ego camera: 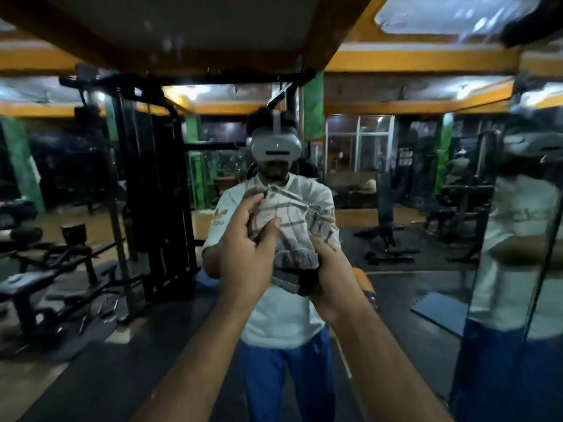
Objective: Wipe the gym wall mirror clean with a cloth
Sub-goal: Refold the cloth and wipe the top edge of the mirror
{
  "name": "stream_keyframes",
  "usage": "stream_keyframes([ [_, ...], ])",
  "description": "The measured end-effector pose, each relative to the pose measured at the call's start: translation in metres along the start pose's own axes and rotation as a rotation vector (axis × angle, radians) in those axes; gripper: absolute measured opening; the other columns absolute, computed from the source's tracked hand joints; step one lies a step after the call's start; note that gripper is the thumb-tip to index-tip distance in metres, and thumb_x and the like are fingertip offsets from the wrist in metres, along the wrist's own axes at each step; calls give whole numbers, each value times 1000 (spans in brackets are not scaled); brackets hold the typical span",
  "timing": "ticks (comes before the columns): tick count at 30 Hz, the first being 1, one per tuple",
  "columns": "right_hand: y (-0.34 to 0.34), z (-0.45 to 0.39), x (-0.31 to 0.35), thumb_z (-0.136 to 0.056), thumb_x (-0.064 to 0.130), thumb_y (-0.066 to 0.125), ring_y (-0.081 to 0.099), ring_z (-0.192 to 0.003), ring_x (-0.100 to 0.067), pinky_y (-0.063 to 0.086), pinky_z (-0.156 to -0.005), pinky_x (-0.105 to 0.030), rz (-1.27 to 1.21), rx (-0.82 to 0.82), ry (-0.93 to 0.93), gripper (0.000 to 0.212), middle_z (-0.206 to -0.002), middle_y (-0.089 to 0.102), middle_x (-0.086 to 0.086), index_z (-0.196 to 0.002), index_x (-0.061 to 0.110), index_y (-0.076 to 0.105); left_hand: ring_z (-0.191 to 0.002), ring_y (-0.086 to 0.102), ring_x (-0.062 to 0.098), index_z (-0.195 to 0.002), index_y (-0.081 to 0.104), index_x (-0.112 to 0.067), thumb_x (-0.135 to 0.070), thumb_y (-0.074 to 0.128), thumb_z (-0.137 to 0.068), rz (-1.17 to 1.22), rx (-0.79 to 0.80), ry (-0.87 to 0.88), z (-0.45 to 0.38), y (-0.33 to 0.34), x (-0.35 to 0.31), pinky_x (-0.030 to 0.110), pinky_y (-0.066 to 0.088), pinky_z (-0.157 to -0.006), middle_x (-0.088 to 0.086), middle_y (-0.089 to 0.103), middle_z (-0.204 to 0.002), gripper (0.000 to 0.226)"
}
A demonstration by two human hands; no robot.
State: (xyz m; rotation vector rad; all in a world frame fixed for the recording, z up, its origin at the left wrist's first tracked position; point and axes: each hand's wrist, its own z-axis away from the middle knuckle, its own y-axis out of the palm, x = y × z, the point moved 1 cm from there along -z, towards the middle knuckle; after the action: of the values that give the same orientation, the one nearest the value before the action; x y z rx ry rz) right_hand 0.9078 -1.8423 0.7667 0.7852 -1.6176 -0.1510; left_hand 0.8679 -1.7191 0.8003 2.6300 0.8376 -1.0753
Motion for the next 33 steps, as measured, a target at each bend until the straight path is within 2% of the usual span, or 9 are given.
stream_keyframes([
  [4, 2, 24, -42, -107, 29, 52, 69, -119, -39, 56, -100, -54, -21, -18, 113, 37, -129, 72, -18, -134, 10, 68, -123, 49, 0, -142, 52, -14, -22, 70, -94, -295, -103, 79, 59, -31, 12, 6, 37, -101, -1, 53, -138, 52],
  [9, -3, 59, -73, -101, 44, 57, 67, -112, -44, 43, -79, -46, 77, -39, 229, 41, -127, 71, -22, -124, 15, 75, -121, 53, 20, -122, 68, -16, -29, 68, -93, -603, -41, 174, 115, -50, 28, 42, 49, -102, 4, 53, -130, 32],
  [12, -15, 87, -79, -109, 43, 46, 74, -93, -26, 55, -66, -33, 6, 6, 328, 43, -117, 77, -15, -117, 14, 77, -129, 49, 17, -122, 71, -24, -46, 56, -94, -646, 129, 88, 153, -55, 24, 49, 47, -104, -3, 56, -135, 39],
  [16, -19, 122, -87, -111, 46, 39, 77, -102, -22, 58, -96, -38, -91, 40, 426, 52, -118, 77, -11, -120, 11, 74, -140, 42, 14, -138, 62, -26, -60, 63, -88, -695, 301, -80, 198, -66, 23, 36, 38, -115, -5, 45, -151, 60],
  [21, -13, 154, -117, -105, 62, 42, 72, -117, -26, 52, -109, -46, -31, 10, 535, 63, -125, 75, -11, -132, 14, 70, -115, 58, 2, -121, 73, -14, -21, 70, -95, -556, 72, -266, 232, -88, 19, 7, 44, -95, -8, 64, -128, 27],
  [23, -8, 170, -126, -102, 65, 47, 74, -113, -26, 57, -100, -42, -46, 29, 593, 63, -122, 76, -11, -131, 15, 71, -85, 63, 4, -102, 72, -20, -21, 64, -98, -492, -85, -327, 242, -98, 11, 19, 50, -75, -3, 71, -97, 8],
  [25, -3, 183, -133, -104, 56, 52, 79, -95, -23, 63, -73, -31, -32, 36, 635, 49, -110, 80, -11, -116, 14, 75, -65, 55, 5, -83, 58, -26, -22, 60, -101, -483, -253, -360, 247, -110, 6, 25, 42, -61, -2, 59, -74, 18],
  [29, 15, 204, -149, -104, 21, 63, 77, -65, -20, 54, -46, -24, 44, -5, 637, 26, -86, 80, -10, -120, 2, 70, -62, 52, -4, -84, 51, -23, -13, 66, -96, -449, -422, -402, 258, -141, 0, 11, 38, -58, -6, 53, -74, 22],
  [33, 47, 217, -183, -102, 5, 62, 59, -37, -6, 39, -34, -14, 136, -76, 660, 12, -50, 63, 4, -91, 8, 61, -68, 48, 10, -81, 45, -21, 8, 66, -87, -441, -354, -311, 283, -189, 4, 16, 39, -70, -4, 48, -76, 36],
])
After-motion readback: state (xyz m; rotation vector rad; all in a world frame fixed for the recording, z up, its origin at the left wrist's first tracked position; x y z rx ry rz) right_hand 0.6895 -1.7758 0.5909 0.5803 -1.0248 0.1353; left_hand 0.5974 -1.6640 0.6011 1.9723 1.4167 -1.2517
